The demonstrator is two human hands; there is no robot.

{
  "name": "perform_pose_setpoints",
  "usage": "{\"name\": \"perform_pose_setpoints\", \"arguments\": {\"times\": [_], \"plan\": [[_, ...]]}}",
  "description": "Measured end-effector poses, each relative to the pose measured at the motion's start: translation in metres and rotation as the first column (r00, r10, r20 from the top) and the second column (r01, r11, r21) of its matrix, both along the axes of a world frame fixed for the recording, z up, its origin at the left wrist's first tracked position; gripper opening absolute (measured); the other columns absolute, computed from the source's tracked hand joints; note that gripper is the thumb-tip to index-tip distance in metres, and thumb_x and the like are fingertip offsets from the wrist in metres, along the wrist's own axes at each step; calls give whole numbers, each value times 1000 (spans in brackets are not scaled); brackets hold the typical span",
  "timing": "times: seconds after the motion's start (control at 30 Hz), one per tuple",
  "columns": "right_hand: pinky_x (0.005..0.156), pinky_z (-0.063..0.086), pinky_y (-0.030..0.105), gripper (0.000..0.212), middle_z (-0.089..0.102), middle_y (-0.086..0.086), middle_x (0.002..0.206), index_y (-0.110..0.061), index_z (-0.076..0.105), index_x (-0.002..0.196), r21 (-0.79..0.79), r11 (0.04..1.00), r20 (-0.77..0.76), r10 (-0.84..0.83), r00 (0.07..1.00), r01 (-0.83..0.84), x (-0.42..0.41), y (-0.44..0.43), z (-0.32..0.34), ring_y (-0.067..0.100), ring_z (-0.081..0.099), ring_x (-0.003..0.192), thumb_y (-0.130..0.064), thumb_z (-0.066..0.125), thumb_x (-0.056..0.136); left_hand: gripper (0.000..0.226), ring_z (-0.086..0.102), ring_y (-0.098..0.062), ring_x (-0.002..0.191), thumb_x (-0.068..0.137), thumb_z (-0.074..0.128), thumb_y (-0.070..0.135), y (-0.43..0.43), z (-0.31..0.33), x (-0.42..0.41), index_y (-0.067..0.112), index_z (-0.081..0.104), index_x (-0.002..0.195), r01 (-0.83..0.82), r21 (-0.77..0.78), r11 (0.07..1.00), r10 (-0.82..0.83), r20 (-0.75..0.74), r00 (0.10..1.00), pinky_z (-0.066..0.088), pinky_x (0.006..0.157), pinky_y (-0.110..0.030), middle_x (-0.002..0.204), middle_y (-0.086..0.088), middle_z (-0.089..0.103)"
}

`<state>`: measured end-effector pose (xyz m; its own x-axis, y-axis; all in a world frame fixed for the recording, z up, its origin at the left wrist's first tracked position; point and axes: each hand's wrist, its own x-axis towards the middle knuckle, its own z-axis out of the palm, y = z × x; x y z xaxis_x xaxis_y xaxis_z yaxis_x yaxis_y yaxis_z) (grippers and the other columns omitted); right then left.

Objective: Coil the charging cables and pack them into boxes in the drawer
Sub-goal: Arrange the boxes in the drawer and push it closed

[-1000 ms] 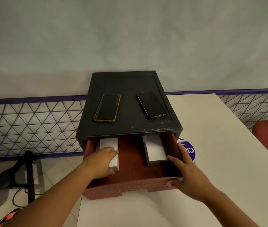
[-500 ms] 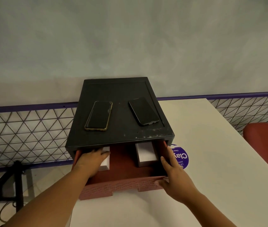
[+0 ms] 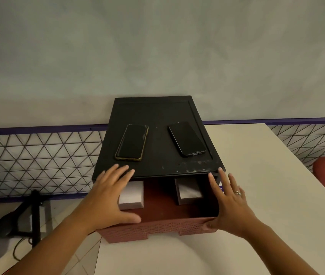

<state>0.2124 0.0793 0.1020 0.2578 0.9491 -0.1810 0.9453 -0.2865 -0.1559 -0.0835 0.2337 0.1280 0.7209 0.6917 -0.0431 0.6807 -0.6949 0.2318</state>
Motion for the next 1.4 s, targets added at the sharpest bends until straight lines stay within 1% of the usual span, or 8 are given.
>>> {"name": "perform_pose_setpoints", "arguments": {"times": [0.1,0.27,0.4,0.5,0.6,0.8,1.03,1.4], "plan": [[114,-5,45,134,-52,-7,134,-29,-43,128,4,999,45,38,998,-38,6,7,1,20,-41,125,-76,63,60,136,-35,-11,133,38,41,95,1,-10,-11,30,-31,134,-51,-15,999,48,-163,985,-18,109,-35,144,13,-37],[116,0,44,129,-17,-3,151,-24,-22,144,68,998,95,12,995,-19,10,17,1,24,-24,141,-77,60,60,124,-29,-9,134,64,62,71,4,-14,-7,25,-29,136,-48,78,996,59,-135,989,-17,109,-32,141,13,-34],[115,21,50,122,8,-1,143,-16,5,148,175,984,136,11,991,-35,14,27,-4,26,3,141,-67,70,59,115,6,-19,145,63,73,59,13,-21,-5,24,5,149,-37,148,988,47,-65,997,-6,111,-34,156,7,5],[93,47,55,108,39,8,130,-8,36,134,344,936,204,4,979,-76,21,32,-19,31,30,127,-53,84,49,110,44,-24,126,42,88,52,20,-26,-6,19,44,137,-14,262,965,38,-86,996,30,104,-42,138,-2,50],[90,47,50,90,55,15,126,-2,51,127,409,910,216,-21,976,-71,23,39,-30,38,46,123,-36,89,52,102,43,-19,107,32,92,44,28,-32,-4,17,52,122,-15,347,938,21,-15,1000,48,87,-43,118,-4,60],[82,53,44,68,62,21,118,2,63,107,480,876,244,-82,966,-47,28,57,-41,42,55,112,-16,92,48,99,51,-29,105,34,94,31,43,-40,3,15,46,119,-45,425,904,47,5,999,51,81,-47,112,-11,62],[67,56,45,74,60,21,121,-1,58,105,471,882,198,-121,973,13,36,85,-42,46,55,113,-13,94,42,95,60,-35,103,38,94,21,69,-46,20,14,46,120,-76,426,902,93,-19,995,50,82,-48,113,-13,61],[72,56,46,76,62,22,117,2,61,105,450,892,241,-86,967,-33,42,87,-48,45,56,110,-16,95,39,94,61,-34,102,39,93,21,72,-52,20,14,45,120,-69,462,884,78,0,997,50,81,-48,113,-12,63]]}}
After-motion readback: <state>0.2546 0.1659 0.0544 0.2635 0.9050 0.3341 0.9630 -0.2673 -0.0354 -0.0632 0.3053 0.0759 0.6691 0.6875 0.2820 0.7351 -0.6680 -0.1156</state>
